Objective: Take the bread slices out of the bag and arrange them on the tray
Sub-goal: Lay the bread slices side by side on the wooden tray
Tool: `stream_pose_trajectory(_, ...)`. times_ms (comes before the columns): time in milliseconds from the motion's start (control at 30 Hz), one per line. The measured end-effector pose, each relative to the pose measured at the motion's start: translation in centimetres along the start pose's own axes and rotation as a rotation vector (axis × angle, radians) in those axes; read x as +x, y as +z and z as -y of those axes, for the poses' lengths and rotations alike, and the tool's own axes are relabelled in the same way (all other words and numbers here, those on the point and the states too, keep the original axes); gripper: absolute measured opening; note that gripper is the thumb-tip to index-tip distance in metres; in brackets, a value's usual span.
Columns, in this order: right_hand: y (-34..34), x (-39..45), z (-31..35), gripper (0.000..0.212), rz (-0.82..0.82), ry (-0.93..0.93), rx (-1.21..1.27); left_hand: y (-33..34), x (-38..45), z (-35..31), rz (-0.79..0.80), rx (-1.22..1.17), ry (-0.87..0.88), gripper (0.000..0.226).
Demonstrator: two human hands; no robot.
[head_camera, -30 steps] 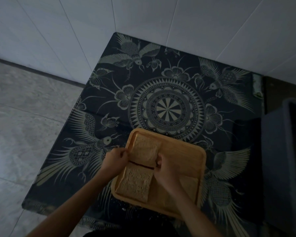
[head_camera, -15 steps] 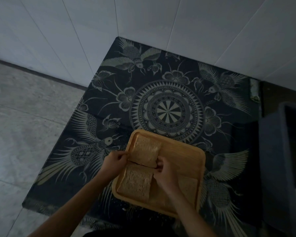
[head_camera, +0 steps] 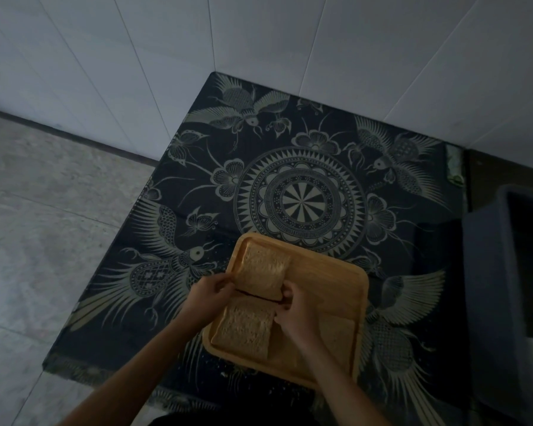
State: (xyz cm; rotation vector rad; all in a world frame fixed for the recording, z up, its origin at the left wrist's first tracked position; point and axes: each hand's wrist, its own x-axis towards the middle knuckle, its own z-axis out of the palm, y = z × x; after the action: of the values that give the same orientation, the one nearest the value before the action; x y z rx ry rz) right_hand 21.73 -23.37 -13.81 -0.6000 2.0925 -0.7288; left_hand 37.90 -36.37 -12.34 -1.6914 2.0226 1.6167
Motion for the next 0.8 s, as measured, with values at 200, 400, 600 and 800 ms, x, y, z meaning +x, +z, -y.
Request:
stream_pose_trajectory(200,-0.1,-0.3,-0.2,0.051,-0.002,-0.025,-0.031,-0.3,-0.4,0.4,0.035,-0.097,0.044,0.047)
stream_pose_trajectory(400,-2.6,-1.0,-0.3,0.051,-0.026,-0.056,-0.035,-0.3,-1.2,-0.4,0.010,-0.032,0.132,0.051)
stream_pose_trajectory(600,-7.7,-1.9,-2.1,0.038,-0.129,-0.076,-0.044,1.0,-2.1,-2.6,-0.035,-0.013,0.206,0.045)
stream_pose_trajectory(800,-12.2,-3.6,-5.9,0.035,-0.258,0.007,0.051,4.9,-3.8,-5.3,-0.001,0.010,0.256,0.026)
